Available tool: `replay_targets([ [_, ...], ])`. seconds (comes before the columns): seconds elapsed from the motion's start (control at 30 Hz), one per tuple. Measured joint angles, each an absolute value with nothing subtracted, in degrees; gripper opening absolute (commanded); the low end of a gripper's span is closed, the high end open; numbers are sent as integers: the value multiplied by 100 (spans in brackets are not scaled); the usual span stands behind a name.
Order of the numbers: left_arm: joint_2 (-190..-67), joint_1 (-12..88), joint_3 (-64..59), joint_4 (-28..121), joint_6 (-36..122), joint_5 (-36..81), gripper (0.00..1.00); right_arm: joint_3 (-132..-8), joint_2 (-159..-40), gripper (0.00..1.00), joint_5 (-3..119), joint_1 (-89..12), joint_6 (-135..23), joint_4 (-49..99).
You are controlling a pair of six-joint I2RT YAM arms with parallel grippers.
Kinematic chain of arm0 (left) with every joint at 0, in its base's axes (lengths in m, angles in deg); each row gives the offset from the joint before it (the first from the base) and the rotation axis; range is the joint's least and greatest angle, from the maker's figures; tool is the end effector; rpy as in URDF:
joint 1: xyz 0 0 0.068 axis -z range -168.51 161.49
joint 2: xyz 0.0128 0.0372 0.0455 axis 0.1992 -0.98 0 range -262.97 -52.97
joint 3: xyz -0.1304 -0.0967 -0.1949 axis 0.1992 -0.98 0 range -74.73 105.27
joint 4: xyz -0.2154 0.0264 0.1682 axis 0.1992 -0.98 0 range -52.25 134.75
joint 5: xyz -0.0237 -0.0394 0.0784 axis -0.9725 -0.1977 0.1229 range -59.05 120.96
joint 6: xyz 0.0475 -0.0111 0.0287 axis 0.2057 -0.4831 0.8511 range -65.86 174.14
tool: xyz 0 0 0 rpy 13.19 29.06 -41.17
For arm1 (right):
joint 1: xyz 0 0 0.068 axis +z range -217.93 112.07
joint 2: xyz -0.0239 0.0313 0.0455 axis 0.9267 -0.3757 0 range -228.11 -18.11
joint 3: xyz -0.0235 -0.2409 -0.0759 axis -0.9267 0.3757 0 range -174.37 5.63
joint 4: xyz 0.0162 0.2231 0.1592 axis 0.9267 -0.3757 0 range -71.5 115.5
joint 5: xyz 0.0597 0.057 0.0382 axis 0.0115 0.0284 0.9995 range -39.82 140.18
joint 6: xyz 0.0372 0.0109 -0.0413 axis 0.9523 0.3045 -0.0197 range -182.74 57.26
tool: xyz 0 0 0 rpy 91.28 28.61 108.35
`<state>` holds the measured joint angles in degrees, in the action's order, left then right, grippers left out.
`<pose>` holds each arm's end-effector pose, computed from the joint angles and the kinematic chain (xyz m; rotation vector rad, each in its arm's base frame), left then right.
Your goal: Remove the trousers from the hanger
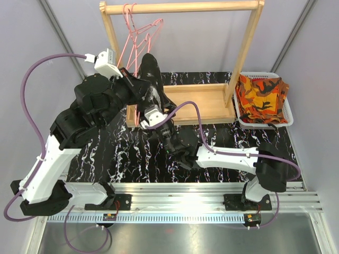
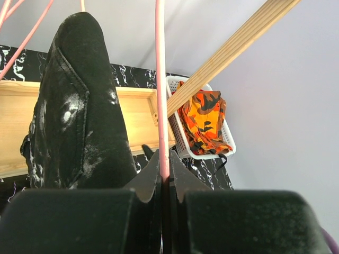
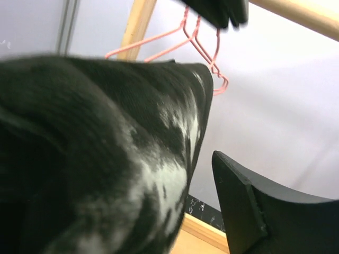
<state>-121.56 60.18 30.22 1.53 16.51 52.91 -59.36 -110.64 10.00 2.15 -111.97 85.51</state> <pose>0.1522 -0.1507 0.5294 -0.1288 1.7428 -0.8009 0.1521 0.3450 0.3469 -0.5031 1.0323 -0.0288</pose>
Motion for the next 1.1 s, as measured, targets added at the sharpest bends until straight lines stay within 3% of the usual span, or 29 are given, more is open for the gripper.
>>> replay_targets([
  [0.27,-12156,6018,2901,166,1651,5175,0,-6367,-10944,14,1590,-36,-10902,7668],
  [0.33,-12156,6018,2873,162,1655,5171,0,-6421,-10890,8,1684,-121,-10841,7406],
  [0.37,-12156,6018,2873,158,1655,5173,0,-6435,-10855,1,1710,-154,-10808,7277],
  [1.1,-11499,5959,1422,1106,1642,5228,0,-7191,-10122,0,1695,-259,-10524,4905],
])
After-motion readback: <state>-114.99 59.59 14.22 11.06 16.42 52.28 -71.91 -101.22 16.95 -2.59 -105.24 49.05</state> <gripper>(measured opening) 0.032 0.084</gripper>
